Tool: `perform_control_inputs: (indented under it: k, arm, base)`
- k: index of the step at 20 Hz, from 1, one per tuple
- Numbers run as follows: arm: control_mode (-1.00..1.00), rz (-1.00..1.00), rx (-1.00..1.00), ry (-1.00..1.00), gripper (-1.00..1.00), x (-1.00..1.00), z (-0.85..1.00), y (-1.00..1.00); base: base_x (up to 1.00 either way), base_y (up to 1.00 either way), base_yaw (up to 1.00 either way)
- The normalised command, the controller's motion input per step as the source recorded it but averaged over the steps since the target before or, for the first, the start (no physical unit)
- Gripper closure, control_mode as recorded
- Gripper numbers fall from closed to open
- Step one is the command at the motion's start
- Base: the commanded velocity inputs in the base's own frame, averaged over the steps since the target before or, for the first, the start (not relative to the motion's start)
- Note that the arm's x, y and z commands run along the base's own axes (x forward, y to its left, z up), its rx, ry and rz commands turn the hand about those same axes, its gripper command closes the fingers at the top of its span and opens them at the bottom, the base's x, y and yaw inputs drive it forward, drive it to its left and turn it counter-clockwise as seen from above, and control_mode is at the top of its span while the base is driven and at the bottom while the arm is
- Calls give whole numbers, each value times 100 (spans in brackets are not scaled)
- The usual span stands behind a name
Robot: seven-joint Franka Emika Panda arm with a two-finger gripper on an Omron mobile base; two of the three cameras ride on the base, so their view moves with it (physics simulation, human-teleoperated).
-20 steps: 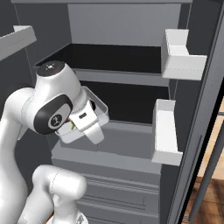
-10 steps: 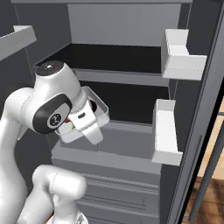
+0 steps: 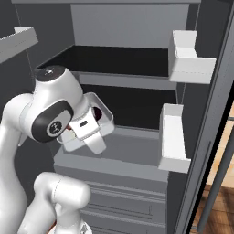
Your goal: Place the tupperware containing the steak and eggplant meal in the microwave. Close the microwave door and press the start button to reheat the meal.
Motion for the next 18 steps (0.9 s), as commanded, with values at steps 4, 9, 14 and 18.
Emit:
perform_control_inputs:
  k: [4,9,14,18]
  arm:
    - [-100,-3,0,0,100,-8,-9,3]
    - [-100,-4,-1,0,100,0,-7,14]
    - [100,-1,0,0,100,0,-2,3]
    - [100,0,0,0,100,0,0,0]
  base:
    - [0,0,0]
    - [0,0,0]
    - [-17,13,-1]
    - [-62,9,0]
